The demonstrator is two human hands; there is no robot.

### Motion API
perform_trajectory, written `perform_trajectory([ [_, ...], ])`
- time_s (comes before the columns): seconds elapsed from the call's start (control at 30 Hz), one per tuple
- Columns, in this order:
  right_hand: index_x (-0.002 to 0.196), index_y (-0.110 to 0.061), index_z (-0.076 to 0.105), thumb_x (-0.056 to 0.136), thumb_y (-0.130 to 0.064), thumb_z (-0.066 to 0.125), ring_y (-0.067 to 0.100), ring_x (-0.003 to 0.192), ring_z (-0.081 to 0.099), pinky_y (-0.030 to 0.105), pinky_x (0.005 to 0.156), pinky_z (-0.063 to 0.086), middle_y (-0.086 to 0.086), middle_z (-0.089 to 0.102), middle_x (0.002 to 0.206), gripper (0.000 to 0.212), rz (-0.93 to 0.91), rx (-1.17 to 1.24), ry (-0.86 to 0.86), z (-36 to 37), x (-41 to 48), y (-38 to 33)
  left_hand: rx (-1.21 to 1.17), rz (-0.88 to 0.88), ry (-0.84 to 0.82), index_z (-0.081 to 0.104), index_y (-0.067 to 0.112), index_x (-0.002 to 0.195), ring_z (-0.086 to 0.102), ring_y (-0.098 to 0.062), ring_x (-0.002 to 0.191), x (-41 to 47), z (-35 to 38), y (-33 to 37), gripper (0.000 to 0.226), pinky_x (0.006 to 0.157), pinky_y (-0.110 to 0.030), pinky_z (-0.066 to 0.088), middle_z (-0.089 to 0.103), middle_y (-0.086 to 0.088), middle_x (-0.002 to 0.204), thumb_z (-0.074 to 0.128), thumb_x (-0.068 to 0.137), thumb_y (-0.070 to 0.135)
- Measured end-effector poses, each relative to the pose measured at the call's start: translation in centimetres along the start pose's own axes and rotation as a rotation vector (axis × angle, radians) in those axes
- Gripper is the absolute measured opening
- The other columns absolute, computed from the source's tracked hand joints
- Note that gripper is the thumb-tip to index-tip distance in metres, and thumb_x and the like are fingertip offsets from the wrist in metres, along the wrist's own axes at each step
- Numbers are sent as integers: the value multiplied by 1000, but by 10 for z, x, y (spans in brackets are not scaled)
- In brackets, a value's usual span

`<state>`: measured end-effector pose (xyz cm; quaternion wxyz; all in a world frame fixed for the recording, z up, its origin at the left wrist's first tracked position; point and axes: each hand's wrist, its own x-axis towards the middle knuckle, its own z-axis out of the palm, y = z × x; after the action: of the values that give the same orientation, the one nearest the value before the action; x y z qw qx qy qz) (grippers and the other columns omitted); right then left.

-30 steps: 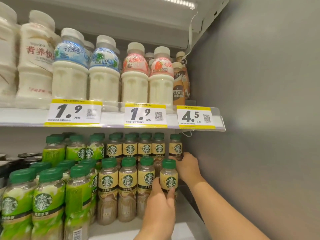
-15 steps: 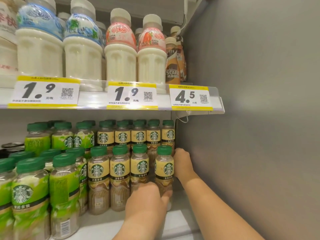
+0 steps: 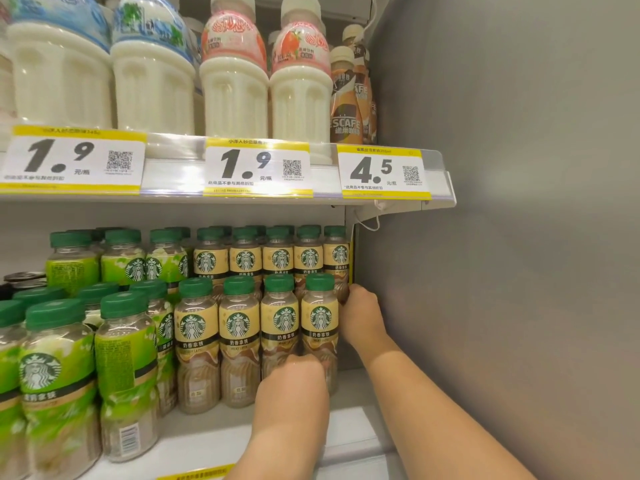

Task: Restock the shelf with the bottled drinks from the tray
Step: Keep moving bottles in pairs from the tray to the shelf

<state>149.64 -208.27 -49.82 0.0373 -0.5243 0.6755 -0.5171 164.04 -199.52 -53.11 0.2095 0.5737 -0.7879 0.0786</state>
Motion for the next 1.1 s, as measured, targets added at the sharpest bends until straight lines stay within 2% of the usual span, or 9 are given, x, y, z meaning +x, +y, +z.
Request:
perform_trajectory([
  [0.13,91,-1,67,87,-21,63,30,76,64,30,62,46,17,71,94,20,-15,-23,12,-1,-1,1,-60,32,54,62,14,102,63,-30,95,-1,1,0,46,68,-31,37,63,-7,104,44,96,56],
  [0.3,89,0,67,88,-24,63,32,76,64,31,63,46,19,71,93,24,-18,-7,7,-1,-3,0,-125,37,97,62,15,95,63,-29,90,4,6,-5,34,64,-30,36,66,-7,98,52,96,48],
  [0.37,88,1,67,88,-23,63,31,75,63,31,63,46,20,71,93,24,-22,-9,8,-1,-5,-1,-126,38,104,63,13,94,63,-30,89,4,8,-5,35,64,-30,36,67,-8,96,53,96,47],
  [0.53,97,3,65,91,-23,62,36,87,67,32,66,47,21,70,100,27,-12,-22,-18,-3,-8,-2,-120,45,99,63,12,96,64,-30,89,3,9,-5,37,64,-30,37,67,-9,97,52,96,48],
  [0.67,104,0,60,91,-30,63,27,83,61,31,68,45,18,67,106,33,6,-7,-67,-12,-13,-1,-169,45,39,64,13,98,64,-30,92,-3,1,-5,44,67,-30,38,68,-8,100,46,97,53],
  [0.77,107,-5,57,92,-35,62,28,89,62,35,73,49,16,67,109,35,-56,-22,-83,-24,-22,-6,-201,61,6,61,15,89,64,-31,90,-8,-11,-9,43,66,-29,40,67,-10,96,41,98,52],
  [0.83,117,-6,54,94,-35,58,33,102,60,41,83,51,17,63,118,37,-63,-87,-95,-31,-34,-8,-206,86,-18,54,17,84,64,-31,87,-16,-22,-15,38,64,-31,40,64,-9,89,40,99,49],
  [0.93,132,-7,47,96,-35,56,35,118,54,41,92,45,15,57,132,46,-38,-179,-107,-44,-51,-14,-155,176,-17,54,16,97,61,-30,90,-27,-36,-28,42,66,-34,40,60,-7,94,35,99,53],
  [1.1,140,-9,40,97,-32,54,33,125,49,39,98,42,15,50,139,51,-55,-338,-163,-63,-80,-26,6,302,27,46,18,124,52,-28,106,-45,-53,-60,57,78,-38,44,56,-6,116,25,96,64],
])
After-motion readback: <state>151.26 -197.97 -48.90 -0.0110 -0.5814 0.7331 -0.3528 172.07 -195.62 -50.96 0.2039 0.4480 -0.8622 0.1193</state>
